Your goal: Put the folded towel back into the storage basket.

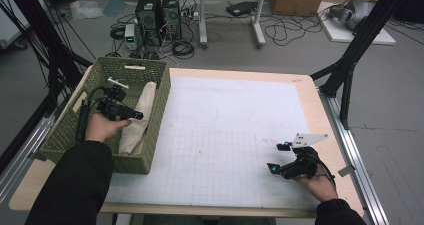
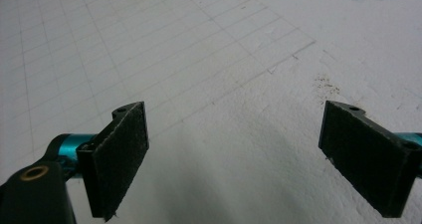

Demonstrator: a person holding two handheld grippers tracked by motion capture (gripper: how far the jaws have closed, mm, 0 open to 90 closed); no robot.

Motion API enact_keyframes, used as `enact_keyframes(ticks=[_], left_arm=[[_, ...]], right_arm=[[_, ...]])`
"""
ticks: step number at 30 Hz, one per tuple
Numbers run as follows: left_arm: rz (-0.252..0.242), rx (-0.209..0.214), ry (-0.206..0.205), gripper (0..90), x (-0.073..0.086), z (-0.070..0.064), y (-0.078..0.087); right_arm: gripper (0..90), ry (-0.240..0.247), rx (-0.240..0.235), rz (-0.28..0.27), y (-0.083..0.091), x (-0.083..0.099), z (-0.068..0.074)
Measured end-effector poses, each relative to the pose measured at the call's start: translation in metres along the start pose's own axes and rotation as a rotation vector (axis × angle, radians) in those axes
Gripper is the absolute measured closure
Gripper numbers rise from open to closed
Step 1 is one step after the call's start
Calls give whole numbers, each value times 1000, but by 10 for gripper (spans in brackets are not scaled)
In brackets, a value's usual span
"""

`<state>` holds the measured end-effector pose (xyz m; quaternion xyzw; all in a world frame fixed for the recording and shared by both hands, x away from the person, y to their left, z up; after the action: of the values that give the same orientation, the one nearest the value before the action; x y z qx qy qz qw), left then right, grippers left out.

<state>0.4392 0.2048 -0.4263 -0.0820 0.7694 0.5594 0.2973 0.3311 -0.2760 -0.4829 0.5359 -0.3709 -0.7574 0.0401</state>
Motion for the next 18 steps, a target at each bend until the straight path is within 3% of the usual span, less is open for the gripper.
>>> enact_keyframes(ticks=[11,18], left_arm=[[-27,44,12,594,-1,-4,6],[-31,46,15,570,1,-3,7]], right_arm=[[115,-5,2,-12,3,-3,1],[115,-4,3,-14,3,-3,0]])
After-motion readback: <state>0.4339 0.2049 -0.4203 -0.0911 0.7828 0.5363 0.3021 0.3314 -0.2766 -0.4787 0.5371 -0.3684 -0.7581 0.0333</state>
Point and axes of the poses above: each handheld gripper's, and its own axes: y roughly backward along the jaws, x roughly out of its underside, z roughly to its left, the point moved 8 cm from there along -y, roughly forward along the jaws, and after that the axes turned 3 degrees about -x, right-handed, at the moved point
